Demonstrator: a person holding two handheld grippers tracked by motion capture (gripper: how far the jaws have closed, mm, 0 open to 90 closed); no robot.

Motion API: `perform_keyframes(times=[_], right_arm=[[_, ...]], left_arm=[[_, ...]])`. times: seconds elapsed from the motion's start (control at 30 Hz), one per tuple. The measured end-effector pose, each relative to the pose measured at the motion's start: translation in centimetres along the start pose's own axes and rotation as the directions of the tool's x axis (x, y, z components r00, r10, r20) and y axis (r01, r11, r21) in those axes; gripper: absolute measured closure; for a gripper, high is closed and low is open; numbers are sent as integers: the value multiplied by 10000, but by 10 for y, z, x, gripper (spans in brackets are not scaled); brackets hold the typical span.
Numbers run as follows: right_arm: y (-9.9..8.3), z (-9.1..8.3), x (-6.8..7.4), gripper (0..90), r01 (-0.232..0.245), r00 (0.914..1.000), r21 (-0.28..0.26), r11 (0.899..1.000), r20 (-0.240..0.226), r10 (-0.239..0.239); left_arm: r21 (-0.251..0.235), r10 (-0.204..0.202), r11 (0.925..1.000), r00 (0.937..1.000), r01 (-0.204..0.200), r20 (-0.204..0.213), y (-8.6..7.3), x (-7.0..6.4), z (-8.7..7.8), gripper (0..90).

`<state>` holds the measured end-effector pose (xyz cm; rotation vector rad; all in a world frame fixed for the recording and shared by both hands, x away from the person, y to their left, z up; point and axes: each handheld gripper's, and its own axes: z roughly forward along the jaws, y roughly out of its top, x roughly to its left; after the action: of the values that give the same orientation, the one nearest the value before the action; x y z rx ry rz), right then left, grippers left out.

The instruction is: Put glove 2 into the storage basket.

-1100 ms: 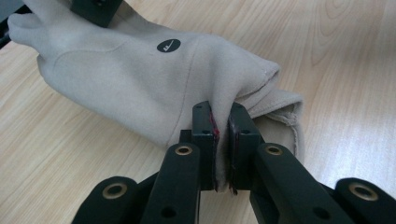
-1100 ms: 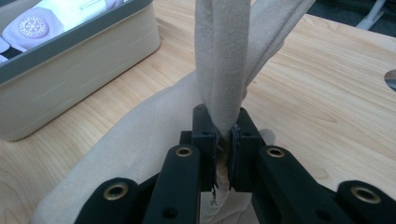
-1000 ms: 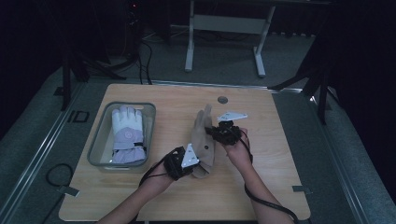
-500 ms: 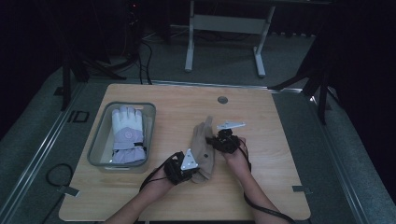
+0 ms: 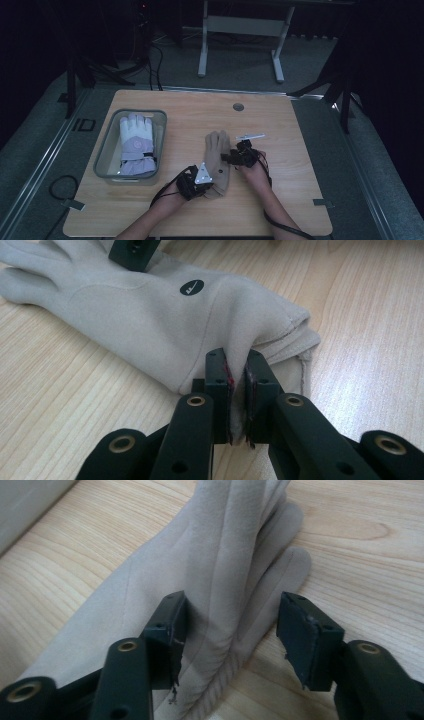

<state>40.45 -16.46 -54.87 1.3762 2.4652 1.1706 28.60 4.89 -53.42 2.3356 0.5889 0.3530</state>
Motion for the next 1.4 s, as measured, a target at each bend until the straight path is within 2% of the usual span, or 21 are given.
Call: perform_keyframes(times=[0.1, 0.17, 0.23, 0.33, 0.4, 0.7, 0.87, 1.1, 1.3, 1.33, 1.4], right_arm=[[2, -2, 3, 771, 142, 9998, 207, 9997, -176, -138], [4, -5, 8, 802, 486, 9988, 197, 9986, 97, -488], [6, -7, 13, 810, 728, 9972, 125, 9973, 184, -731], [12, -10, 16, 816, 758, 9969, -205, 9969, 206, -754], [16, -13, 18, 818, 761, 9970, -323, 9966, 180, -756], [38, -27, 28, 822, 855, 9963, -871, 9925, 4, -858], [48, -31, 34, 822, 1062, 9943, -1041, 9889, 35, -1064], [71, -38, 52, 822, 1515, 9884, -1375, 9788, 63, -1521], [84, -38, 63, 822, 1762, 9841, -1449, 9736, 53, -1773], [92, -37, 70, 822, 1909, 9812, -1558, 9692, 15, -1931], [97, -37, 74, 822, 1923, 9805, -1600, 9682, -83, -1961]], left_arm=[[-78, -20, 10000, 10000, 20, 40, 0, 0, -1, 837], [-112, 59, 9999, 10000, -58, 54, 2, 0, -3, 839], [-109, 211, 9997, 9998, -211, 18, 5, -1, -6, 839], [-147, 294, 9995, 9995, -295, -85, 9, 0, -11, 840], [-232, 222, 9995, 9998, -222, -2, 11, 3, -15, 840], [-318, 454, 9984, 9978, -470, -480, 20, 10, -35, 840], [-374, 486, 9980, 9968, -511, -629, 24, 13, -44, 840], [-359, 608, 9973, 9936, -645, -955, 28, 24, -66, 840], [-375, 561, 9974, 9910, -610, -1215, 26, 32, -82, 840], [-370, 562, 9974, 9903, -614, -1270, 25, 33, -84, 840], [-360, 535, 9976, 9885, -592, -1414, 24, 36, -91, 840]])
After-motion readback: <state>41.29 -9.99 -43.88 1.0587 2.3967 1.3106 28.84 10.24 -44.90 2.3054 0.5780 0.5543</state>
